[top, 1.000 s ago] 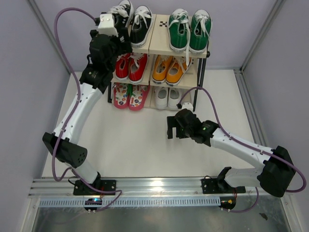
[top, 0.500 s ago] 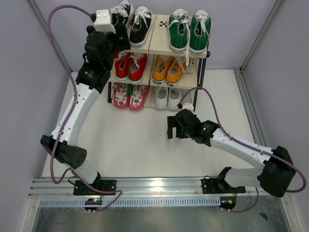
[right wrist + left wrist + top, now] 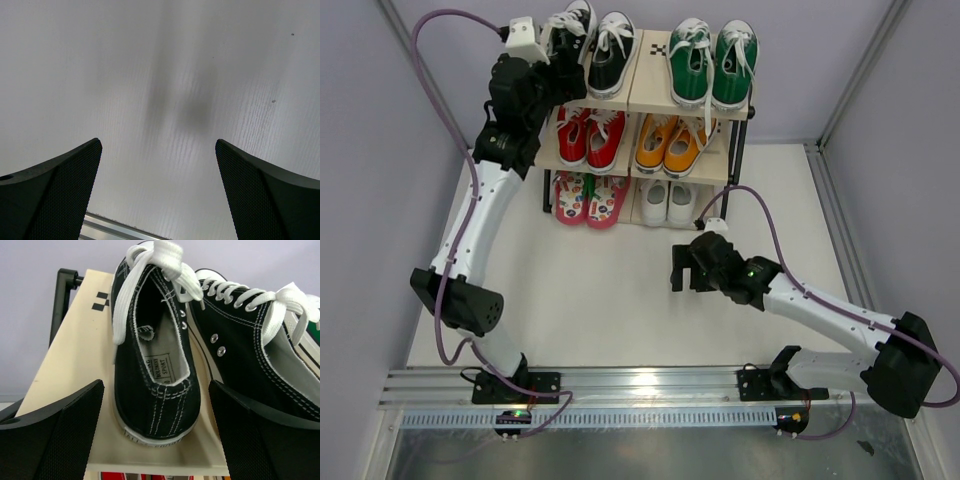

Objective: Place and organize the shoes onto the shoe shelf
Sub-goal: Adjust the shoe at the shoe shelf.

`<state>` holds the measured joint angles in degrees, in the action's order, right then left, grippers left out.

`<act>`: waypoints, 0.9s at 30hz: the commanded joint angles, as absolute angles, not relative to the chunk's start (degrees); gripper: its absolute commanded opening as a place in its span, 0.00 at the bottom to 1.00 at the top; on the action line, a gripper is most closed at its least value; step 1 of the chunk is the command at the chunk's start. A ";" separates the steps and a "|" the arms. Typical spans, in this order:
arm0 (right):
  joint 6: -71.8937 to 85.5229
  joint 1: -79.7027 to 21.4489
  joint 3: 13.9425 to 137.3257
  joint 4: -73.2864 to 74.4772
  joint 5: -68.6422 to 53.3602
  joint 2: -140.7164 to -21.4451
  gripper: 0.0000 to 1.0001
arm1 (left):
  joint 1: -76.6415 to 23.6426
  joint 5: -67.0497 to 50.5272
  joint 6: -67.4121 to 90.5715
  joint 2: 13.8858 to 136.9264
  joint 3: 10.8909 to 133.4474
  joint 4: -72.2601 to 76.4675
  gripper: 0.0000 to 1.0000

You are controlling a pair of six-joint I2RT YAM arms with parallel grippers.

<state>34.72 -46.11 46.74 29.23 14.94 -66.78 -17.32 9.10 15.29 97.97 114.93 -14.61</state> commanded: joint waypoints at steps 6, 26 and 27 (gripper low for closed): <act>35.42 -46.06 47.11 28.48 16.08 -65.83 0.99 | -17.40 6.67 17.84 100.89 120.58 -16.69 0.85; 35.24 -46.05 49.39 30.23 16.52 -67.94 1.00 | -17.40 15.55 15.12 102.75 122.08 -16.08 0.27; 35.16 -46.14 49.57 30.23 16.44 -68.03 0.99 | -17.40 16.34 15.20 102.22 121.82 -16.35 0.24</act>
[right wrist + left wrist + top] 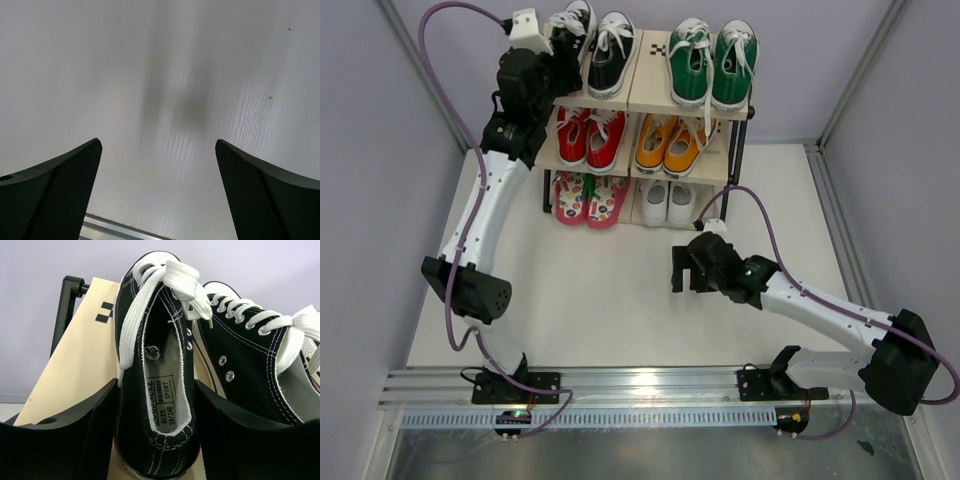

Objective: Place and organize the shoes onto the shoe shelf
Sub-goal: Adjust the shoe at the shoe shelf.

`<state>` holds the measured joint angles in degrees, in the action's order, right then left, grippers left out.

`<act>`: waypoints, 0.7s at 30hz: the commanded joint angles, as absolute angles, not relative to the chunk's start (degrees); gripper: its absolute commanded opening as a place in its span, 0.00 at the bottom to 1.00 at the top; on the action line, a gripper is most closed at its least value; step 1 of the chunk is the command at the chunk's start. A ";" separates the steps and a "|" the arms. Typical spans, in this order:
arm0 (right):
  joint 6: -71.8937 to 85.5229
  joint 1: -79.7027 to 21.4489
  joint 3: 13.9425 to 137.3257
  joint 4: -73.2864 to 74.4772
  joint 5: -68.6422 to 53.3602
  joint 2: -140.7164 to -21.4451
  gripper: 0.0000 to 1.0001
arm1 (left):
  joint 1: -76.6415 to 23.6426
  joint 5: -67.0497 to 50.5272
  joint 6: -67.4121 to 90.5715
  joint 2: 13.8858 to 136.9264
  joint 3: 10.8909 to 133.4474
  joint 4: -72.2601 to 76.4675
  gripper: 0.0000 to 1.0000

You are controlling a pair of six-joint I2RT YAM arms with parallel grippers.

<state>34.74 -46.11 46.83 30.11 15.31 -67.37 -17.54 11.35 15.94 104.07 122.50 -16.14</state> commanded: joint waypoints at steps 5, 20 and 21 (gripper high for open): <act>34.72 -46.06 50.80 29.97 15.38 -69.61 0.99 | -17.40 21.60 14.15 97.22 116.20 -12.93 0.22; 34.28 -46.14 51.77 29.18 14.59 -71.46 1.00 | -17.58 11.34 12.64 98.78 120.49 -15.99 0.23; 34.28 -46.14 51.68 29.18 14.85 -71.37 0.99 | -17.67 11.25 13.09 99.05 120.93 -16.34 0.24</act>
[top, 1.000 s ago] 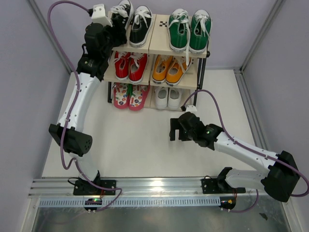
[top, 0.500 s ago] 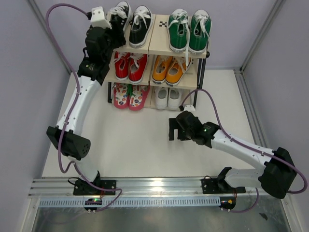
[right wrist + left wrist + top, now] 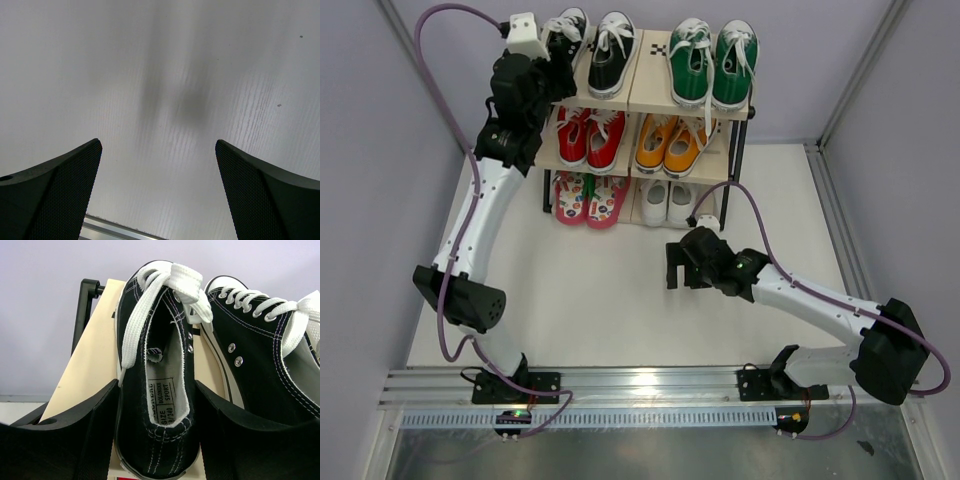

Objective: Place and organize the shoes onto the shoe shelf
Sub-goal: Adjust the shoe at the shoe shelf.

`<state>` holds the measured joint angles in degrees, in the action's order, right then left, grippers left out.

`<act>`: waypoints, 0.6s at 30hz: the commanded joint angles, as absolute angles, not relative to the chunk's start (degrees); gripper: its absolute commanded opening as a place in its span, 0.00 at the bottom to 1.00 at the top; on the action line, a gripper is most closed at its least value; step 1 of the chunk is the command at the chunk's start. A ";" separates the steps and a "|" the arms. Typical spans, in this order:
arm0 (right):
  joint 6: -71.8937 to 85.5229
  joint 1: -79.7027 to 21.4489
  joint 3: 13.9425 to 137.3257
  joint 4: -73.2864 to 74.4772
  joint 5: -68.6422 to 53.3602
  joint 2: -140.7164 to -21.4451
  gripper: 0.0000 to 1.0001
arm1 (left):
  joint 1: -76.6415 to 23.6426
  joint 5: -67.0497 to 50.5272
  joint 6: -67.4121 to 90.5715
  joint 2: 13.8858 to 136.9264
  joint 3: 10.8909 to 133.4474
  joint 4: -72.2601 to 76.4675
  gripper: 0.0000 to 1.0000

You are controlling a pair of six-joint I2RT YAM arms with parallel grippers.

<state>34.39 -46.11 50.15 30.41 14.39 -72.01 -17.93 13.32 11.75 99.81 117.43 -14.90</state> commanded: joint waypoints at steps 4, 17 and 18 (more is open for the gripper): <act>34.37 -46.05 51.50 29.27 14.85 -71.28 0.99 | -18.81 12.39 13.80 100.28 122.78 -17.31 0.27; 35.07 -46.14 50.01 28.74 15.20 -69.87 1.00 | -20.83 13.89 14.41 102.30 125.51 -19.69 0.32; 35.16 -46.14 49.57 28.65 15.29 -69.44 1.00 | -21.00 13.89 14.50 102.48 126.12 -19.69 0.32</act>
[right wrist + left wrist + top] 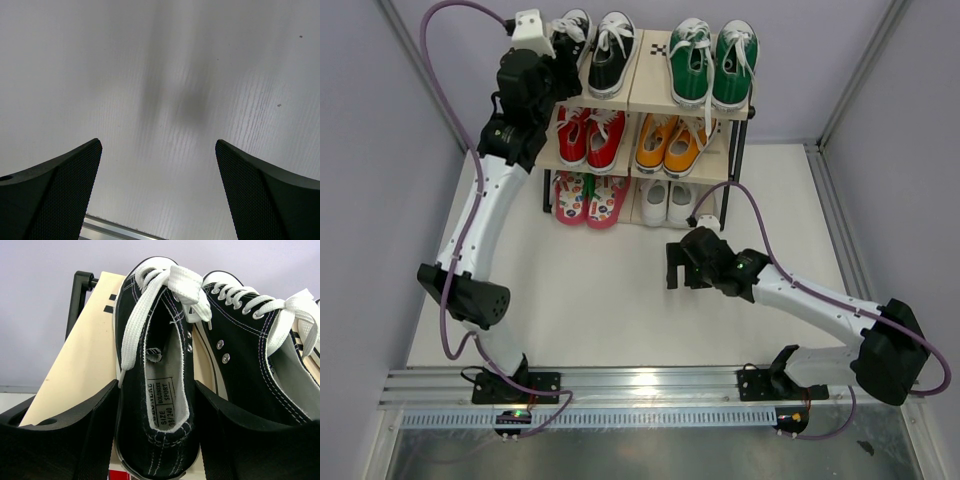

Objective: Place and organize the shoes onto the shoe shelf
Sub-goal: Adjust the shoe at the shoe shelf.

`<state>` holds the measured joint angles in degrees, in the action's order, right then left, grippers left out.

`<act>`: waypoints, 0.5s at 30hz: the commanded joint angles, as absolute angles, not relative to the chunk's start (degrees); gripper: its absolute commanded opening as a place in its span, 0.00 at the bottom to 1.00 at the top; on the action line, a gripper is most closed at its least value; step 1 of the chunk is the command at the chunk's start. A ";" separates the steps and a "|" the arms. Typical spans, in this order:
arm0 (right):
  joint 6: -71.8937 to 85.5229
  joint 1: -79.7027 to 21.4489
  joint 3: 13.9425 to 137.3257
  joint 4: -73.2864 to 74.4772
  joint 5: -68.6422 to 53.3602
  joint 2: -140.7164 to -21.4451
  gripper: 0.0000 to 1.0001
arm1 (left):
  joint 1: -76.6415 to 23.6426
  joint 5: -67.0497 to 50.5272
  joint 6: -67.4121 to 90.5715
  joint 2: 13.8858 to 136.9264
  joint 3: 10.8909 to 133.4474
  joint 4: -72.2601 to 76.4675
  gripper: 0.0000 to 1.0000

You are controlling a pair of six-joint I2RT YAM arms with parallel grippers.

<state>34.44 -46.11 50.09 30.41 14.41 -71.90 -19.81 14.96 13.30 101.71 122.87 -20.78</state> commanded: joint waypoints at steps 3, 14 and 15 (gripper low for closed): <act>35.07 -46.14 48.96 28.30 15.38 -68.56 1.00 | -21.71 14.84 15.20 103.53 127.87 -20.21 0.34; 35.25 -46.05 46.32 27.60 16.00 -65.66 0.99 | -23.29 18.63 16.52 105.56 129.90 -22.15 0.41; 34.98 -46.05 46.06 27.51 16.08 -65.57 0.99 | -23.47 18.72 16.78 105.56 129.82 -22.24 0.41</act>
